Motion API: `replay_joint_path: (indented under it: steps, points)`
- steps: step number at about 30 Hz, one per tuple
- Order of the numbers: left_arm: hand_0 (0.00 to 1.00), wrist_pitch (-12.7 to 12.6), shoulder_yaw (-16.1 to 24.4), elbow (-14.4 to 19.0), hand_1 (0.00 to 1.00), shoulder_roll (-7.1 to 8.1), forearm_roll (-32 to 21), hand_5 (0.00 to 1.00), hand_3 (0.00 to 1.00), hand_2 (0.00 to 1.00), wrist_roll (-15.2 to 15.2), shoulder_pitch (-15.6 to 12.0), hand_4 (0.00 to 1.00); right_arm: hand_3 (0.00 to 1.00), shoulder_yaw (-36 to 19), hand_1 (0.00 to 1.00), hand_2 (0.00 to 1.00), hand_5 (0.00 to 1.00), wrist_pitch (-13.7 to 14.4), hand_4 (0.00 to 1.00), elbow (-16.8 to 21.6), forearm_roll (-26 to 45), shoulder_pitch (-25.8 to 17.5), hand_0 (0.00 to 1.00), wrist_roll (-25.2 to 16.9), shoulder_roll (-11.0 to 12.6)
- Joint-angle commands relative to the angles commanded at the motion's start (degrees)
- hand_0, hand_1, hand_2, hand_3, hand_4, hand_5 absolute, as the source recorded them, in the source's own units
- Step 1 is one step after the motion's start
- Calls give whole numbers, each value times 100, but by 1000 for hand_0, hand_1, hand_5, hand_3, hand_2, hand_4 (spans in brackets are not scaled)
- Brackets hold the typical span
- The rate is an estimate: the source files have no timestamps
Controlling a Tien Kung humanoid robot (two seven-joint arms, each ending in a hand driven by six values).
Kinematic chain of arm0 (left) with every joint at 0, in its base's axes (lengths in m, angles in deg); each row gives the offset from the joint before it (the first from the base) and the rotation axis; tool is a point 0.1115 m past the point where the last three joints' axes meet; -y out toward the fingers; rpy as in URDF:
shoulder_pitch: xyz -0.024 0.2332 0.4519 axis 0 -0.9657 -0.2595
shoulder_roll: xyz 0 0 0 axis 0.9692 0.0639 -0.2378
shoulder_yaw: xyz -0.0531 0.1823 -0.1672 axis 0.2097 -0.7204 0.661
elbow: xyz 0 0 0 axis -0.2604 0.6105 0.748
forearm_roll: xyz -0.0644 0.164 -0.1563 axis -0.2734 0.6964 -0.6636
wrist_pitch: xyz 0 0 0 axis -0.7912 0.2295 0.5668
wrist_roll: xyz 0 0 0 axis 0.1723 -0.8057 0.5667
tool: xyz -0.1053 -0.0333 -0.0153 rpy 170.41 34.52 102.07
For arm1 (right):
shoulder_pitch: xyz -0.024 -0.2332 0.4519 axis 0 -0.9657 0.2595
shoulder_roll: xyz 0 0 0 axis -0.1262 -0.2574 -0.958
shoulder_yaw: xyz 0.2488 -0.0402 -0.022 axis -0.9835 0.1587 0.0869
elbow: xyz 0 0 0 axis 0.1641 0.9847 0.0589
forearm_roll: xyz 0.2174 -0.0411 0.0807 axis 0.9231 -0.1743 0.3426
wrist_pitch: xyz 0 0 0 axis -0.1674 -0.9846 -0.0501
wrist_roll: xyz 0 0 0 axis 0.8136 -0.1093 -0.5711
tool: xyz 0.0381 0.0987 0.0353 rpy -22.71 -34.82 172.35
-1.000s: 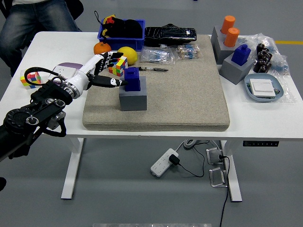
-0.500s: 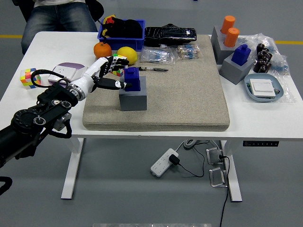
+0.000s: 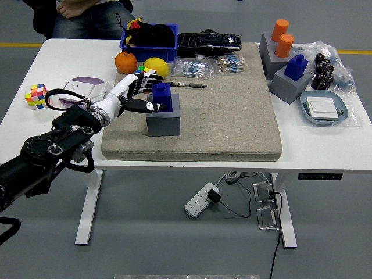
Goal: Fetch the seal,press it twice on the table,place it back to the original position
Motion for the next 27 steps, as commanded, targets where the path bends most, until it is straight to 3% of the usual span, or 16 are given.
replay_joint_path:
  steps: [1,12,13,24,25,27]
  points:
    - [751,-8,-6,-4,722,-10,1,2,716,663,8,1,915,764,-2,795,766,528,1,837,-3,-1,-2,861,1,-1]
    - [725,-86,-117,-100,689,-77,17,2,682,622,30,36,870,764,43,795,766,530,2,839,1,10,-12,861,-1,7]
    - [721,-89,-136,-117,696,-83,11,2,664,622,29,40,819,765,46,794,767,531,1,840,0,10,-12,861,0,7]
    - [724,-280,-244,-349,694,-191,-121,2,640,614,126,149,813,764,57,795,767,531,4,841,3,14,-2,861,5,19]
    - [707,-295,-251,-368,602,-203,-125,2,536,514,133,161,757,765,52,795,766,532,5,841,2,12,0,861,5,17]
    - [707,-322,-271,-387,602,-220,-116,2,536,514,136,176,757,765,46,795,766,532,4,841,2,15,2,861,4,13]
